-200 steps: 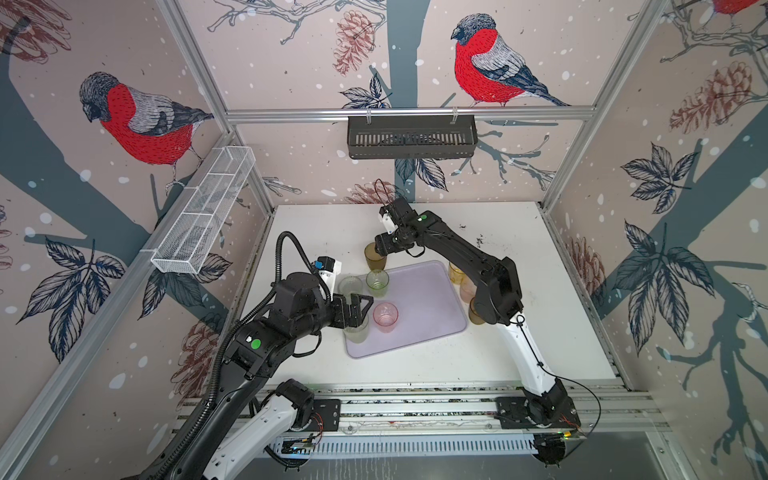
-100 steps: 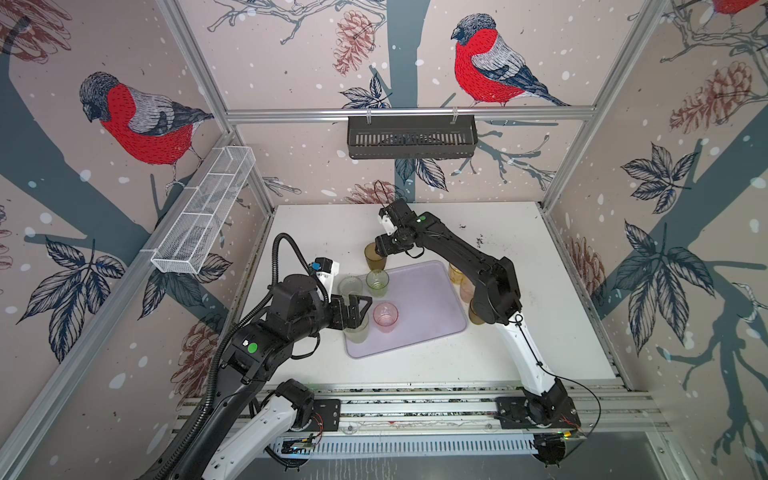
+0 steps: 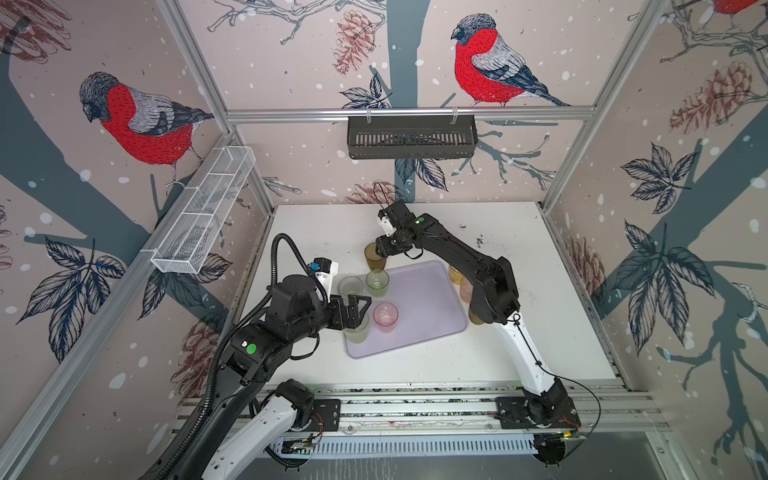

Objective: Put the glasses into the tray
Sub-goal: 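Lower the open right gripper around the amber dotted glass rim, then close the right gripper on the amber dotted glass rim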

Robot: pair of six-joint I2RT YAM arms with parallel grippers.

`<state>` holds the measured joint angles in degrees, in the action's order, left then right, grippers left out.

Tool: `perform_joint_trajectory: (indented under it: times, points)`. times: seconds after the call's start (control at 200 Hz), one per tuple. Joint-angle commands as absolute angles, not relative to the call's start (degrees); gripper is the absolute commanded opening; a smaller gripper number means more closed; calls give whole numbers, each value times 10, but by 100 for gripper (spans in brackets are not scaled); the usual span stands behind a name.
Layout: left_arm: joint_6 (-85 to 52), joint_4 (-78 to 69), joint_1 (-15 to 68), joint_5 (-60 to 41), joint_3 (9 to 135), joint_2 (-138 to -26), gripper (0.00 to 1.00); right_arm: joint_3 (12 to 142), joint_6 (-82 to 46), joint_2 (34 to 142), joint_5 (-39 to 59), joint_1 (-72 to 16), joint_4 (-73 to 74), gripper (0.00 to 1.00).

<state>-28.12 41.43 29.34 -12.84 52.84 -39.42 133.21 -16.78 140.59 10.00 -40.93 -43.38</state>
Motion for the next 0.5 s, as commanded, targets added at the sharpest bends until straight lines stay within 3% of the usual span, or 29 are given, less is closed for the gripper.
perform_joint_trajectory:
  times: [0.0,0.495]
  points:
    - [-280,416,294,-121,534,-395,97,1336,-180,1410,101,-409,-419,57]
    - [-280,415,294,-119,534,-393,97,1351,-178,1423,98,-408,-419,45]
